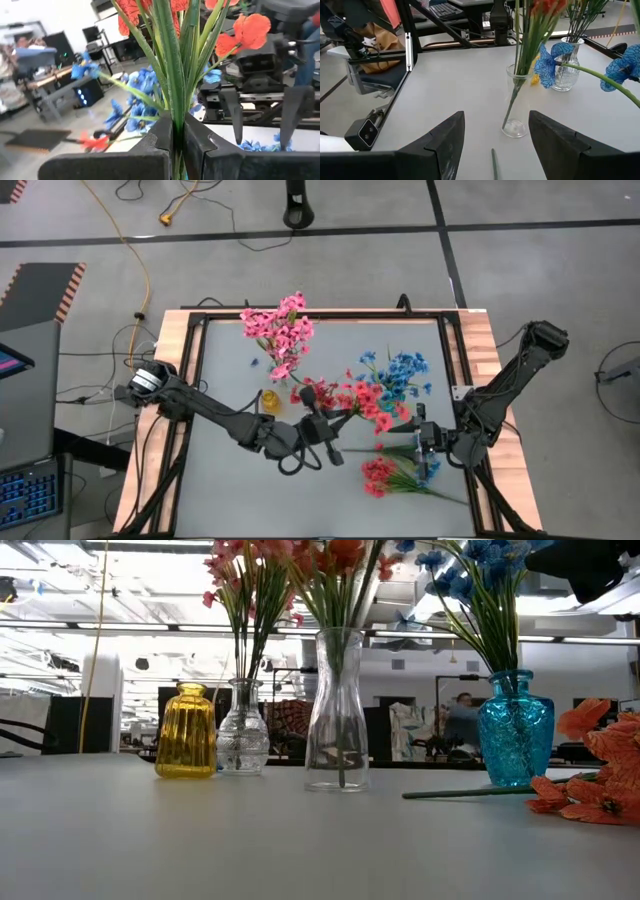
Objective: Sort flowers into vase by color
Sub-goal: Put the top red flowers into the bottom transparent vase
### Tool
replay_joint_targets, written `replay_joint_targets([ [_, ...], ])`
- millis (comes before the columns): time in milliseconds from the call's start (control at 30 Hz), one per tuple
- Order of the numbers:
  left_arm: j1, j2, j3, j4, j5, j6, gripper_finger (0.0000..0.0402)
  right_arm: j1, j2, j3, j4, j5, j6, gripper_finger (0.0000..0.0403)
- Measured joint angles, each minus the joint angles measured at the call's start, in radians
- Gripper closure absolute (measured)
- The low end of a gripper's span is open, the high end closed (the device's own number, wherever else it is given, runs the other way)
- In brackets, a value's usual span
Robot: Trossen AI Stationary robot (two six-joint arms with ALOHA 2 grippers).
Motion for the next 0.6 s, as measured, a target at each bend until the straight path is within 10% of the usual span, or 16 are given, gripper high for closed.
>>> replay_joint_targets([
  [600,0.004,0.0,-0.001,-0.164,-0.135,-0.327,0.0374,0.0,0.0,0.0,-0.008,0.0,0.0,0.0154],
])
